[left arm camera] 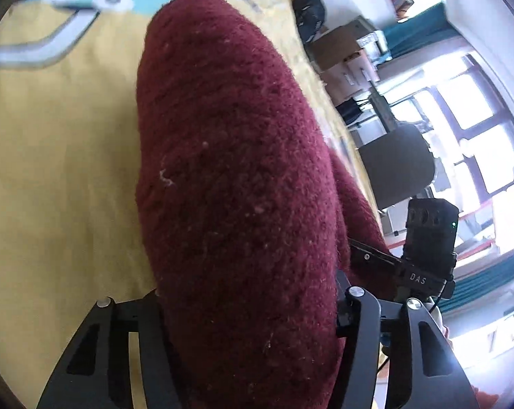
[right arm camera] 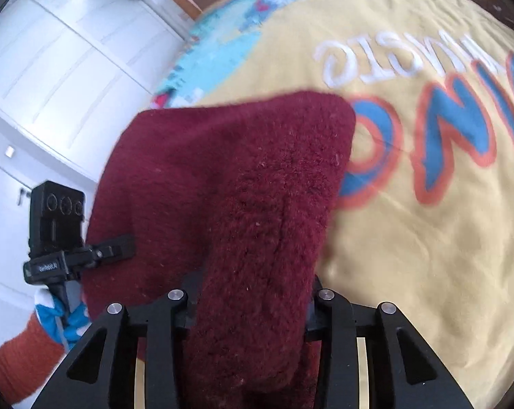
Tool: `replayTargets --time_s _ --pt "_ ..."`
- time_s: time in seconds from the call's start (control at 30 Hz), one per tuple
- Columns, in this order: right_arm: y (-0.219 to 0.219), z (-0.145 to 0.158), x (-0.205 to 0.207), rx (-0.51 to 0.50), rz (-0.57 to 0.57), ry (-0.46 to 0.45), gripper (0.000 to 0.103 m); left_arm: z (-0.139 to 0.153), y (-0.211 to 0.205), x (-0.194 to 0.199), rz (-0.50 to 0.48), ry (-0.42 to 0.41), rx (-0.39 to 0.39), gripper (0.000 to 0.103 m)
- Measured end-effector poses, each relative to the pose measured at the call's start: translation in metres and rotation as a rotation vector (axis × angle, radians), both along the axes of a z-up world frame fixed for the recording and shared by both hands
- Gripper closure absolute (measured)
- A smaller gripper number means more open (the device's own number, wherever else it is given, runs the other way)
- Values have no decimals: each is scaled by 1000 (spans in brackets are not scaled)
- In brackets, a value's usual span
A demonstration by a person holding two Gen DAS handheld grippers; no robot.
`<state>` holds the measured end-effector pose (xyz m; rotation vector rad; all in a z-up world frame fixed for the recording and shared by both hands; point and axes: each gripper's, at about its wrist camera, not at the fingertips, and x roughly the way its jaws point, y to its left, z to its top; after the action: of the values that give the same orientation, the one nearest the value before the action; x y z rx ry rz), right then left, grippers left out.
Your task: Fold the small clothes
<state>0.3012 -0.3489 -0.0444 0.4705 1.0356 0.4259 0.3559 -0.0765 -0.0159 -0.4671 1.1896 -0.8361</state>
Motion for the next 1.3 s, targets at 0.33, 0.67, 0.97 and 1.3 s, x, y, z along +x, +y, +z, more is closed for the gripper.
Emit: replayTargets --time_s 0.33,0.67,0.97,1.3 --pt "73 20 18 63 73 -48 66 40 72 6 52 -53 92 52" --pt "60 -5 9 -17 58 16 49 16 89 -5 38 -68 293 28" --pt "45 11 -19 -133 42 -34 44 11 105 -49 75 -119 367 20" --pt "36 5 -47 -154 -40 -10 44 21 91 -53 147 -117 427 20"
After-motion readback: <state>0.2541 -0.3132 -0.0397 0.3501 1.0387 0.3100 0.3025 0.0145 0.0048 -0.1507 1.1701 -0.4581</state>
